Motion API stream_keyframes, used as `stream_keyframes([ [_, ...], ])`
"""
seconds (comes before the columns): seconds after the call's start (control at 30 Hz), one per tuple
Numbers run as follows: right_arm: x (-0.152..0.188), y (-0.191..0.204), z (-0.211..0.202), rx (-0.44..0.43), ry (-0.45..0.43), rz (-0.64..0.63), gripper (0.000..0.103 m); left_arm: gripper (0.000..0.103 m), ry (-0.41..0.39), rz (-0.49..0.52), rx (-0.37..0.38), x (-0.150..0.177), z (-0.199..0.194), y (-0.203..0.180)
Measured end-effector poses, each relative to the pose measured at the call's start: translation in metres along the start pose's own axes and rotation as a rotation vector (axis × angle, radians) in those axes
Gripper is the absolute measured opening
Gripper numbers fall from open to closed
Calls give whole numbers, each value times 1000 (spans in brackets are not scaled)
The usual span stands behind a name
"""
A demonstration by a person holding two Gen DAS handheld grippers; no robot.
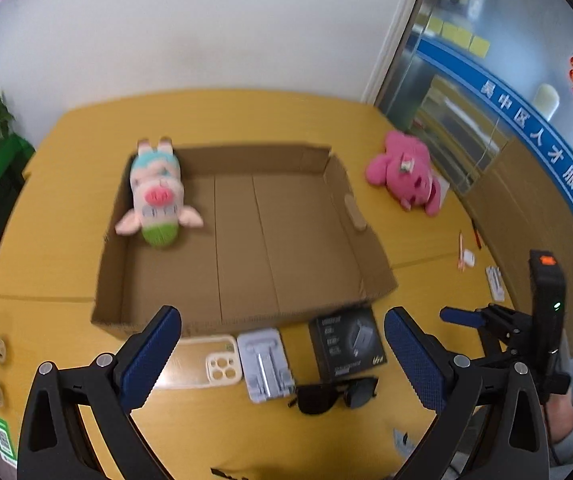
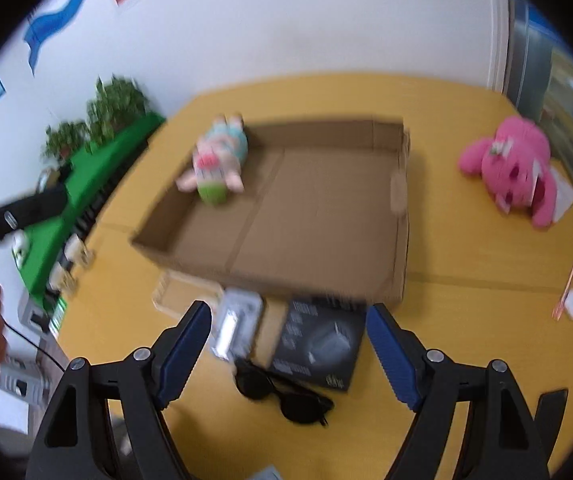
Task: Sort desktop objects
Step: 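Withdraw both grippers and move them toward the black sunglasses, then close the left and right grippers together on the black sunglasses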
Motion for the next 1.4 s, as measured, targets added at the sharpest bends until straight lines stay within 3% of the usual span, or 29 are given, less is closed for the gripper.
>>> stream_keyframes([
  [0.23,76,-3,69,-52,200,1,80,102,200,-50,61,50,57,26],
  [0.57,113,29,125,-132,319,-42,80,99,339,-132,135,95,91,49],
  [0.67,132,52,118,-232,376,-72,80,99,355,-156,145,103,93,58],
  [0.8,136,61,103,-224,347,-120,80,99,377,-213,151,119,95,69],
  [1.0,99,39,119,-140,243,-161,80,99,388,-281,140,142,94,71],
  [1.1,102,42,121,-169,247,-216,85,99,381,-294,132,150,90,66],
  [1.27,132,61,101,-324,340,-226,84,99,374,-338,119,163,91,61],
  [1.4,138,51,89,-298,307,-227,84,99,389,-365,117,175,97,55],
])
Point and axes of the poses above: each gripper's, at about its wrist camera, not at the fingertips, and z roughly the way its jaws point, y to its left, x to its underside, the point moved 7 cm from there along z, roughly the way its jaws point, and after that the axes turned 9 degrees about x, right-handed, at the moved point
